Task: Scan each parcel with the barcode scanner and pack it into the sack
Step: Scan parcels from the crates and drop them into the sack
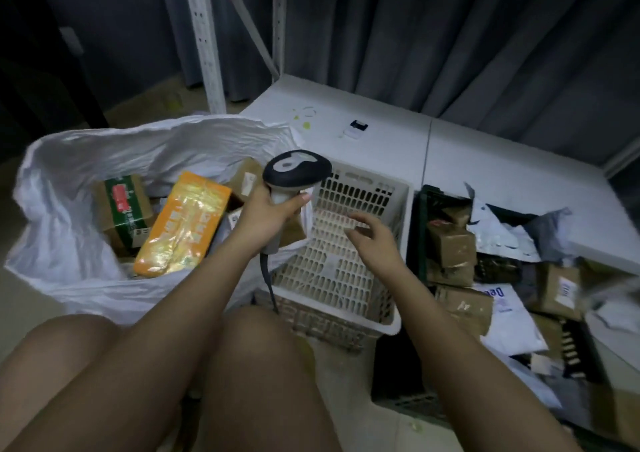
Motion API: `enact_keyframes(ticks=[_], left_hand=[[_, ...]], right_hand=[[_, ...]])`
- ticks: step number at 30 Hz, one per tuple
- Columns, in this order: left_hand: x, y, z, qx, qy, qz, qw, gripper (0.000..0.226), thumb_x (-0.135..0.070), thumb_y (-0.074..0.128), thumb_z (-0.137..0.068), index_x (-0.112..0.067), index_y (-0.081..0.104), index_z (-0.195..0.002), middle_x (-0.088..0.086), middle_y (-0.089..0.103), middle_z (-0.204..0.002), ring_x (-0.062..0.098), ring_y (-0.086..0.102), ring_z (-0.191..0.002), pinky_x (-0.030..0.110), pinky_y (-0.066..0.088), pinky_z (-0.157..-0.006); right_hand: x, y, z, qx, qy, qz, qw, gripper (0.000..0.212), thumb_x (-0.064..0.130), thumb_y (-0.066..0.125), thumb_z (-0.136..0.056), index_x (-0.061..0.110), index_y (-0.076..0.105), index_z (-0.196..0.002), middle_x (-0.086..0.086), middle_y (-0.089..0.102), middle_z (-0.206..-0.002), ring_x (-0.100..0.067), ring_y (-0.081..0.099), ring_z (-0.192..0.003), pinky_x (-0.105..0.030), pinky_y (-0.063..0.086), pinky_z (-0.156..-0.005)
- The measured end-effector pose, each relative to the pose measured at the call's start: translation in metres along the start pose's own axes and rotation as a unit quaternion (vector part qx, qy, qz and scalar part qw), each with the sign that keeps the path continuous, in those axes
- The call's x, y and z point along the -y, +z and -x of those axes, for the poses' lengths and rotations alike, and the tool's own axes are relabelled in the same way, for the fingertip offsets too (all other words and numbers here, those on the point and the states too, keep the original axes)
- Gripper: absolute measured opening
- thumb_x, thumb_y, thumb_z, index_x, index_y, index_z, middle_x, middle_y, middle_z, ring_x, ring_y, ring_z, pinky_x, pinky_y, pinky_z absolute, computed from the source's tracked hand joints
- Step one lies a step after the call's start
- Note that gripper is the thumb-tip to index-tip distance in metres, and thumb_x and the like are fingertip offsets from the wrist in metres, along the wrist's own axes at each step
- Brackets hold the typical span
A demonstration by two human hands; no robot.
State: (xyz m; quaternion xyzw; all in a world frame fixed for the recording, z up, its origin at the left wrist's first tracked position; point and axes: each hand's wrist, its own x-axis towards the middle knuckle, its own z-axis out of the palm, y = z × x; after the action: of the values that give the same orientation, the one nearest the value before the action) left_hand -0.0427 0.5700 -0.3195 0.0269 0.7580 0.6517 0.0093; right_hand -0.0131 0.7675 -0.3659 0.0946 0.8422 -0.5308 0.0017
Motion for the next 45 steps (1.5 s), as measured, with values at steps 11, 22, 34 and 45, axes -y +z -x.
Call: enact_keyframes(ticks=[11,22,34,45], left_hand=[[-0.001,0.131,0.010,0.131,-0.023,0.030,0.991,0.048,-0.016,0.071,-0.084,-0.006,0.054,-0.128,0.010,0.066,-0.112,0.025,0.062,-0.103,0.029,0.051,-0.084],[0.044,0.132,0.021,0.112,-0.077,0.042,0.990,0.048,-0.013,0.070,-0.086,-0.004,0.054,-0.129,0.000,0.067,-0.094,0.001,0.066,-0.071,0.012,0.049,-0.058],[0.045,0.139,0.033,0.102,-0.084,0.045,0.990,0.043,-0.015,0.071,-0.085,-0.003,0.058,-0.124,0.007,0.067,-0.098,0.005,0.064,-0.076,0.012,0.049,-0.058],[0.039,0.140,0.029,0.090,-0.088,0.076,0.989,0.038,-0.014,0.070,-0.085,-0.003,0.060,-0.121,0.002,0.067,-0.090,0.003,0.063,-0.070,0.014,0.050,-0.061]], right_hand=[[-0.106,-0.145,0.012,-0.238,0.137,0.172,0.946,0.067,0.030,0.073,-0.084,0.012,0.042,-0.140,-0.019,0.036,-0.142,-0.039,0.040,-0.128,-0.045,0.041,-0.101],[-0.120,-0.145,-0.031,-0.260,0.152,0.192,0.934,0.055,0.019,0.058,-0.089,0.004,0.038,-0.138,-0.021,0.048,-0.133,-0.041,0.048,-0.120,-0.044,0.043,-0.092],[-0.124,-0.125,-0.043,-0.195,0.184,0.200,0.942,0.106,0.040,0.077,-0.079,0.020,0.006,-0.154,-0.014,0.017,-0.154,-0.039,0.025,-0.137,-0.054,0.033,-0.108],[-0.100,-0.144,-0.021,-0.347,0.131,0.062,0.926,0.090,0.024,0.073,-0.079,0.018,0.020,-0.152,-0.011,0.029,-0.152,-0.035,0.029,-0.137,-0.044,0.037,-0.103]])
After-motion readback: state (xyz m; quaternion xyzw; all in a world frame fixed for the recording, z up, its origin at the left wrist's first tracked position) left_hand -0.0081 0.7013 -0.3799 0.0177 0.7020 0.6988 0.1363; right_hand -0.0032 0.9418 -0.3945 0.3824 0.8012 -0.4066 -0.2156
